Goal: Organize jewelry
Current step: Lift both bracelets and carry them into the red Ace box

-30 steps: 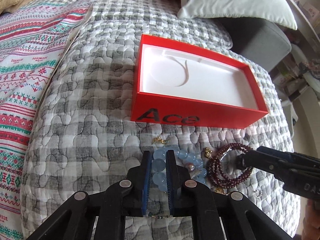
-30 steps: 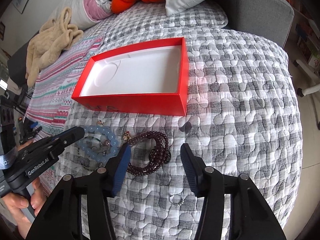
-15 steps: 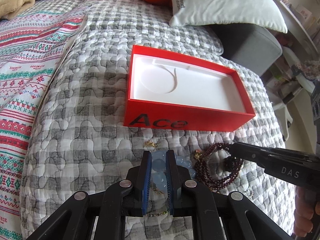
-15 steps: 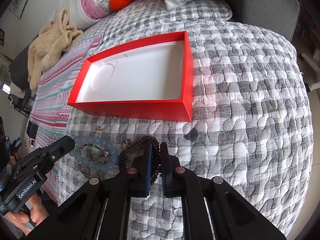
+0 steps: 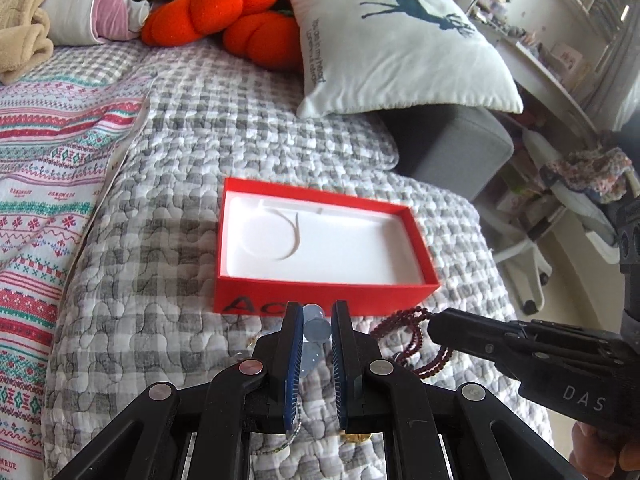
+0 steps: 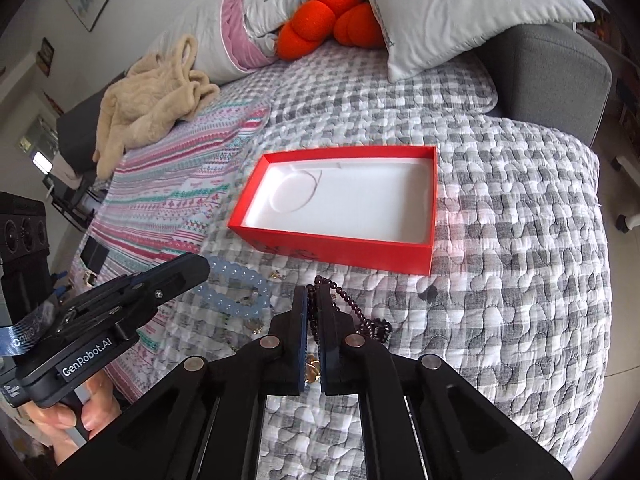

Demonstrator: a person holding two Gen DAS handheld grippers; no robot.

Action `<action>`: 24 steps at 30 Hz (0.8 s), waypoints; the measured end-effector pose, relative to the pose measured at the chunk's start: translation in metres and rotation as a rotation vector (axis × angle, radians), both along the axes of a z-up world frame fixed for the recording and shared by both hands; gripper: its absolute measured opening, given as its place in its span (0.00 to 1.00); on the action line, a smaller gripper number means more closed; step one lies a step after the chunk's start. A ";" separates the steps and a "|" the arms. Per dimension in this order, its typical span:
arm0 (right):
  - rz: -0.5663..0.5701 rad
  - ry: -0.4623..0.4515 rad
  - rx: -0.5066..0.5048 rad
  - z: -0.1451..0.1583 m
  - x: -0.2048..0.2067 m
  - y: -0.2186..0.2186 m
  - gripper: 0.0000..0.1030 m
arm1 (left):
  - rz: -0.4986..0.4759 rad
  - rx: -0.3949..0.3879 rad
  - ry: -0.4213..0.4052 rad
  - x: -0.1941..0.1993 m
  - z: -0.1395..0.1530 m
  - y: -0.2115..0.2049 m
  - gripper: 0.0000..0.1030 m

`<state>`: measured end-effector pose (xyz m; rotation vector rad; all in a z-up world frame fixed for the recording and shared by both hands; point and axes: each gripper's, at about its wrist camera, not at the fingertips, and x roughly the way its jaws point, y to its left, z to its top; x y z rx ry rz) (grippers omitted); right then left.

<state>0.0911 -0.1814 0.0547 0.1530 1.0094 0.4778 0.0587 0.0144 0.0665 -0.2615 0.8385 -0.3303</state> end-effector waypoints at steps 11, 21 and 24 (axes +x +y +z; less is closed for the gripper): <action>-0.084 -0.134 0.103 0.039 0.012 -0.022 0.04 | 0.003 -0.133 -0.096 0.027 0.026 -0.010 0.08; -0.190 -0.197 0.121 0.034 0.038 -0.047 0.04 | 0.039 -0.148 -0.064 0.071 -0.004 -0.020 0.08; -0.204 -0.190 0.113 0.026 0.044 -0.047 0.04 | 0.083 -0.073 -0.028 0.079 -0.018 -0.016 0.08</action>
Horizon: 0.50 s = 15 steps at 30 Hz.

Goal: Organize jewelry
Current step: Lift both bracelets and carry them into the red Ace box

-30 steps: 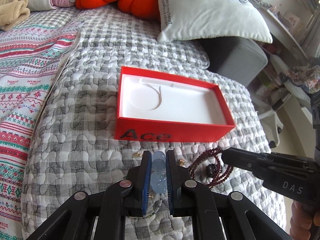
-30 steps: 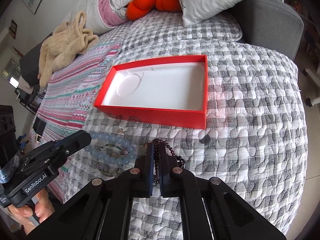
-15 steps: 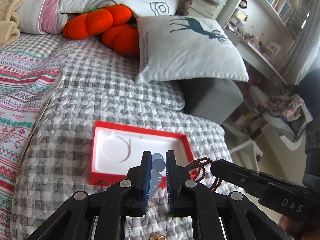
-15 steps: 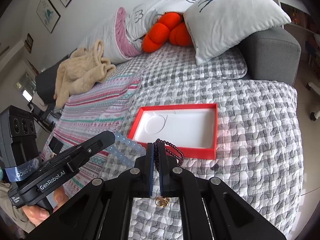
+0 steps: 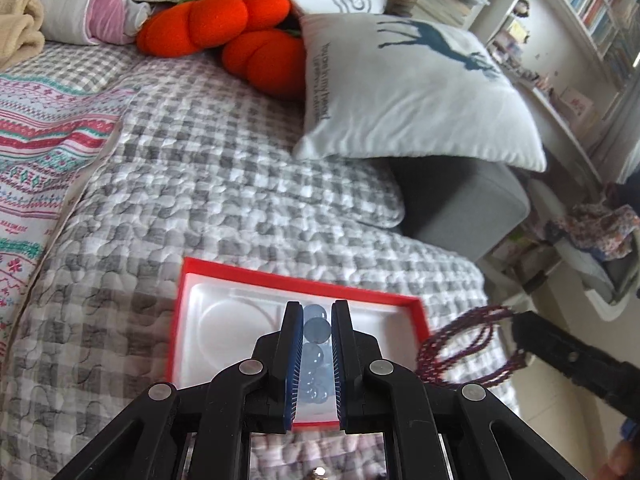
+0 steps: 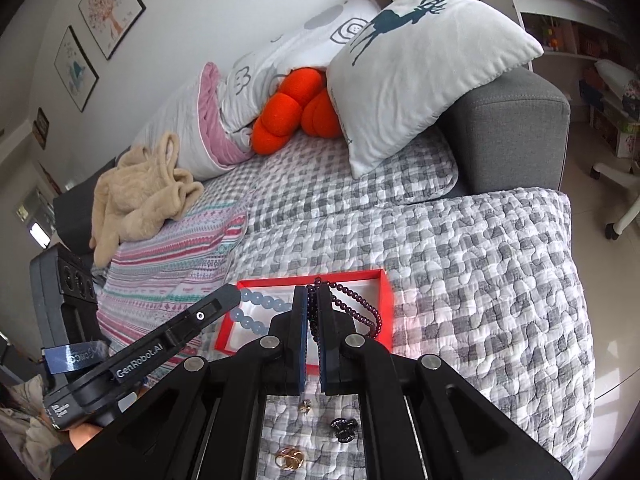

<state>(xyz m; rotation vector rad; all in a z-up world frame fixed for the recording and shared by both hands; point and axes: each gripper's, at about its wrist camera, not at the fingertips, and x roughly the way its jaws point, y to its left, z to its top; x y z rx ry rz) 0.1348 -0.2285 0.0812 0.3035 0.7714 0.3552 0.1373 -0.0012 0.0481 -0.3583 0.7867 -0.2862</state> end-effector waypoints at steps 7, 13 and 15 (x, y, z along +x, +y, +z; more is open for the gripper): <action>0.041 0.009 -0.007 -0.006 0.005 0.025 0.04 | 0.036 0.127 0.033 0.006 -0.017 0.010 0.08; 0.027 0.055 -0.061 -0.035 0.022 0.037 0.04 | 0.038 0.186 0.032 0.008 -0.022 0.008 0.08; 0.017 0.061 -0.080 -0.041 0.026 0.037 0.04 | 0.037 0.198 0.023 0.008 -0.021 0.007 0.09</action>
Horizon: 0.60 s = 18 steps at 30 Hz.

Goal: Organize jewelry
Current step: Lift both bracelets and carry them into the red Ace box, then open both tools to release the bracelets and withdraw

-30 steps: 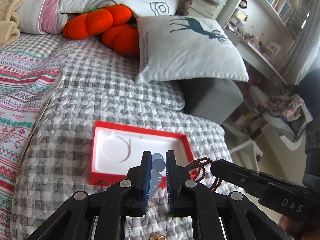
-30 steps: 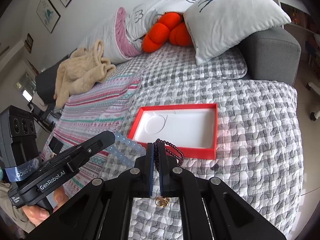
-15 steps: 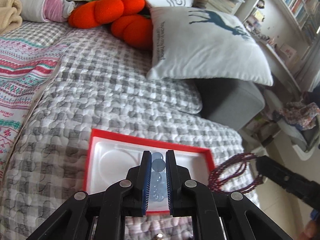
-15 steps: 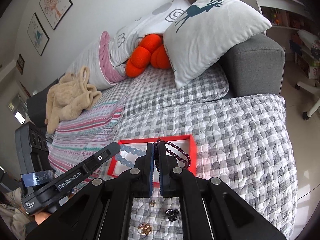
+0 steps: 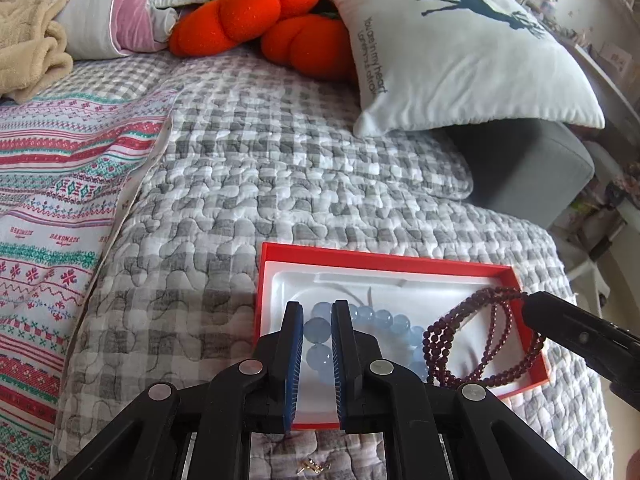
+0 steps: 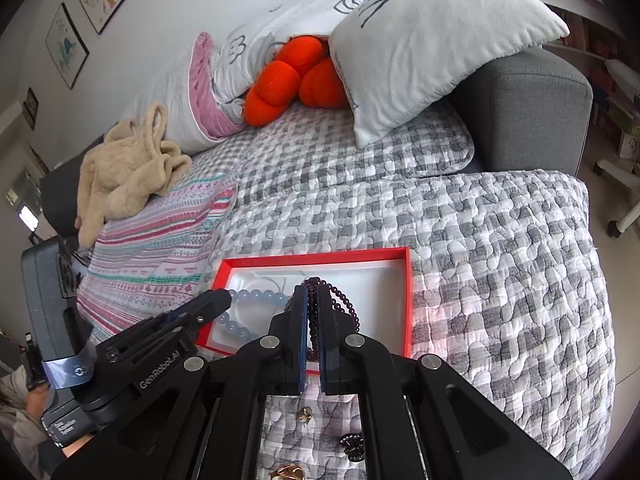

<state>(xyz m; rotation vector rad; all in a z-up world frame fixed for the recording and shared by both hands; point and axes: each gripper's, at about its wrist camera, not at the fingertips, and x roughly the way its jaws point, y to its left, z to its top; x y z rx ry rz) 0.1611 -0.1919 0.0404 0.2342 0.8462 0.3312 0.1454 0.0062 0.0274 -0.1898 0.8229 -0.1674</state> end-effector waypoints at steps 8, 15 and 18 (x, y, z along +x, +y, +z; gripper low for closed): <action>-0.035 0.017 -0.039 -0.009 0.008 -0.009 0.06 | -0.002 0.058 -0.020 -0.006 0.005 -0.002 0.15; -0.013 0.024 -0.041 0.002 -0.009 -0.013 0.34 | -0.013 0.133 -0.052 -0.029 0.018 0.001 0.42; -0.006 0.023 -0.052 0.006 -0.020 -0.015 0.34 | -0.008 0.158 -0.052 -0.039 0.019 0.005 0.54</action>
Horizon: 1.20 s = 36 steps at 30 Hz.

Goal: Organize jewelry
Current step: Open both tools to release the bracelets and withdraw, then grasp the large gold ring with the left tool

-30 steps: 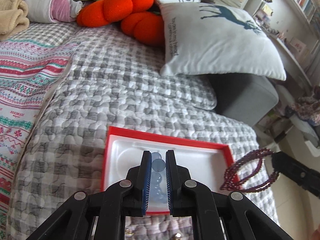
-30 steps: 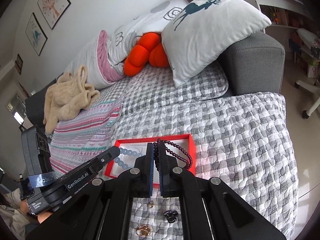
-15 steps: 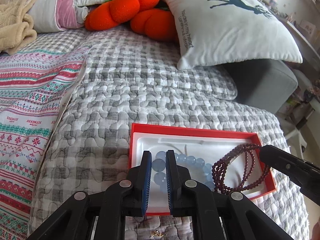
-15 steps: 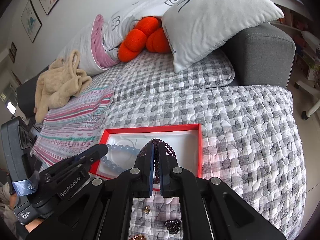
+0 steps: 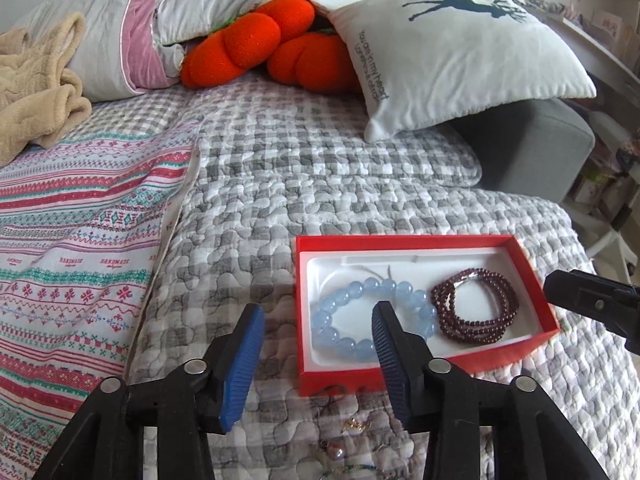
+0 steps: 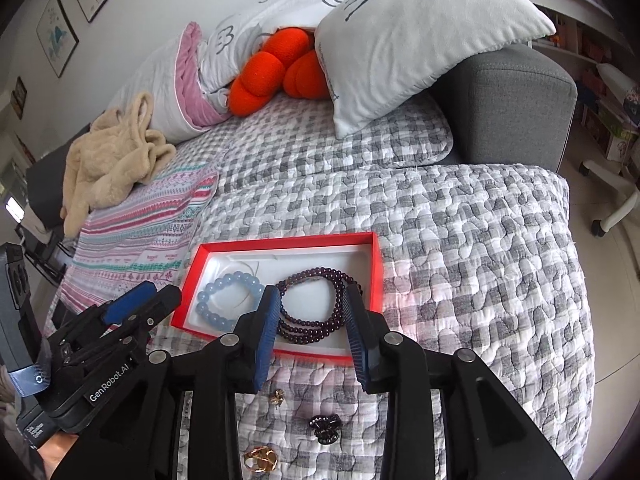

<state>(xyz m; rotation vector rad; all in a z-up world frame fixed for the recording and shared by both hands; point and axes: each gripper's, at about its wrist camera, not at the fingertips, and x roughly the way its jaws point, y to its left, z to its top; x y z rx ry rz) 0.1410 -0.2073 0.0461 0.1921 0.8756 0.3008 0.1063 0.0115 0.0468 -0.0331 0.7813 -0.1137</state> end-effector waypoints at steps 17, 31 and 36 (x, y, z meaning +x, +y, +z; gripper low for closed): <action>-0.002 0.030 -0.103 -0.010 -0.046 -0.008 0.64 | 0.022 -0.030 0.068 -0.048 -0.018 0.021 0.92; 0.025 0.032 -0.218 -0.034 -0.081 -0.008 0.65 | -0.071 0.030 0.101 -0.076 -0.047 0.026 0.94; 0.030 0.045 -0.237 -0.041 -0.091 -0.012 0.65 | -0.122 0.057 0.110 -0.087 -0.054 0.024 0.94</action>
